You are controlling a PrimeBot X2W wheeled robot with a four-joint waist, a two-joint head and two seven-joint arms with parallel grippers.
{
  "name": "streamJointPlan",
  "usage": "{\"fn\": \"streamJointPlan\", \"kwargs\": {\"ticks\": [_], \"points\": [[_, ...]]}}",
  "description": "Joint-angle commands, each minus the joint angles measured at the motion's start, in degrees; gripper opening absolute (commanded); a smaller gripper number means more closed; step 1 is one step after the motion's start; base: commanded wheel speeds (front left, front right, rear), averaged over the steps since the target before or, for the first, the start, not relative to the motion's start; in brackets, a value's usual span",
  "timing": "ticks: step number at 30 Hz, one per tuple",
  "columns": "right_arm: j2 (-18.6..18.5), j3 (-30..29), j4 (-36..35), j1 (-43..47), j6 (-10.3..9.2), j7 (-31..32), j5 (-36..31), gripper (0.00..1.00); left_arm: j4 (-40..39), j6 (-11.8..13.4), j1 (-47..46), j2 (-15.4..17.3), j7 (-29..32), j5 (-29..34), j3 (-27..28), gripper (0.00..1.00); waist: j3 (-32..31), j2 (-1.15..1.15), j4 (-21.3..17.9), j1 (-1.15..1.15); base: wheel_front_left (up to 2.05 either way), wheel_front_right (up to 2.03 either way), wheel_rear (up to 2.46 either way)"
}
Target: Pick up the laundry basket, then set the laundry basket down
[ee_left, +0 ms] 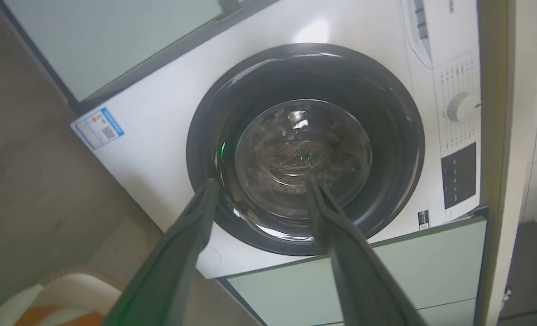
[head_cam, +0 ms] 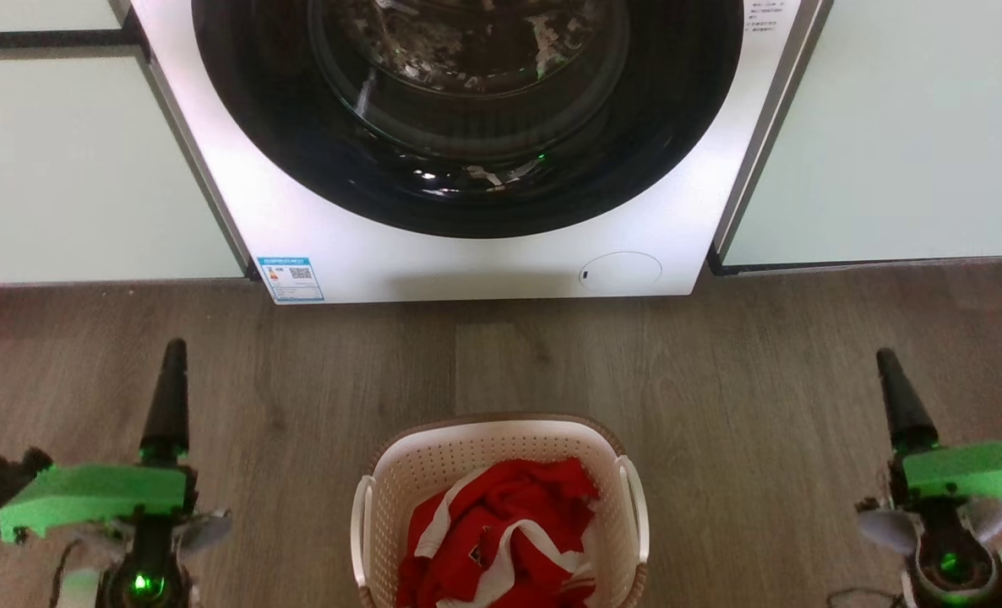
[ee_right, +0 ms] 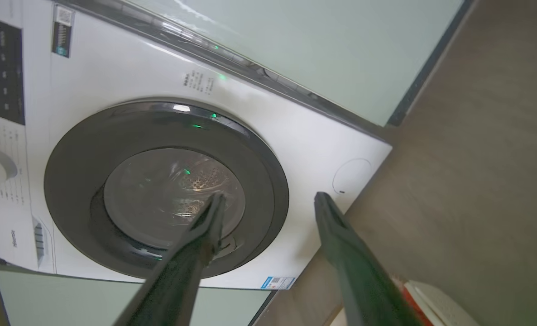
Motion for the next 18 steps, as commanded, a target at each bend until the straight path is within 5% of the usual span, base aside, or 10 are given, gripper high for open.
{"fn": "streamJointPlan", "kwargs": {"ticks": [1,18], "points": [[-0.5,0.2,-3.3,-3.4,0.13,-1.0,-2.9,1.0,-3.5,0.5,-3.6,0.5,-0.8,2.8,0.3,1.0,0.0,0.0,0.1,0.0,0.0,0.0,0.0],[-0.6,1.8,-8.0,-5.2,0.18,-3.8,-22.5,1.0,-10.5,5.8,-4.8,0.9,-3.7,21.1,-3.6,1.0,0.2,0.0,0.5,0.0,0.0,0.0,0.0]]}}
